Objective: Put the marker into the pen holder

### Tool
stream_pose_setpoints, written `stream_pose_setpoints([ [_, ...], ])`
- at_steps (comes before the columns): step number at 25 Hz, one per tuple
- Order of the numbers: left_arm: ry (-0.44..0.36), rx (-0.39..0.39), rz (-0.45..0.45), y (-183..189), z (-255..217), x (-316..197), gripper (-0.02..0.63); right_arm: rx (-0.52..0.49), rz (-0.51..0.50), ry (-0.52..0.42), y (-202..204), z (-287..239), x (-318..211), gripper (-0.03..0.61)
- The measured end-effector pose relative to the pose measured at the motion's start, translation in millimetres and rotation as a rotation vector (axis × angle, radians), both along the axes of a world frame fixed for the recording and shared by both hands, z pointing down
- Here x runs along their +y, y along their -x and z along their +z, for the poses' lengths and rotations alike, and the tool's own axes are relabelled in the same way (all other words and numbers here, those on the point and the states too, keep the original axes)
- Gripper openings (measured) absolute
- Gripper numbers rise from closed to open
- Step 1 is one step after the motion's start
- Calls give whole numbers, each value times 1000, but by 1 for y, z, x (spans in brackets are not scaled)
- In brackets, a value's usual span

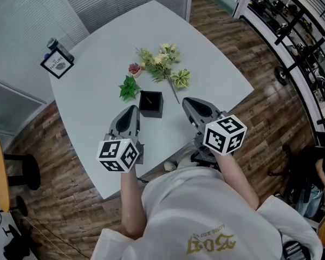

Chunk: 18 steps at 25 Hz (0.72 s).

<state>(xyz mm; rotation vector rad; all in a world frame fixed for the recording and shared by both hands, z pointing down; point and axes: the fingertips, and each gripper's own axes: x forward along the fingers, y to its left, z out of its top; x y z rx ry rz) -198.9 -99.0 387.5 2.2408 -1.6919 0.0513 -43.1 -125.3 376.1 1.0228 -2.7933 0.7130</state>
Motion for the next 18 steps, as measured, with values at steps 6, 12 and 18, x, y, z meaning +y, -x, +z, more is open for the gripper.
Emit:
stream_pose_setpoints([
  [6, 7, 1, -3, 2, 2, 0, 14, -7, 5, 8, -1, 1, -1, 17],
  [12, 18, 6, -10, 7, 6, 0, 14, -21, 10, 20, -1, 3, -4, 17],
  [18, 20, 9, -13, 8, 6, -1, 14, -23, 6, 27, 0, 3, -4, 17],
])
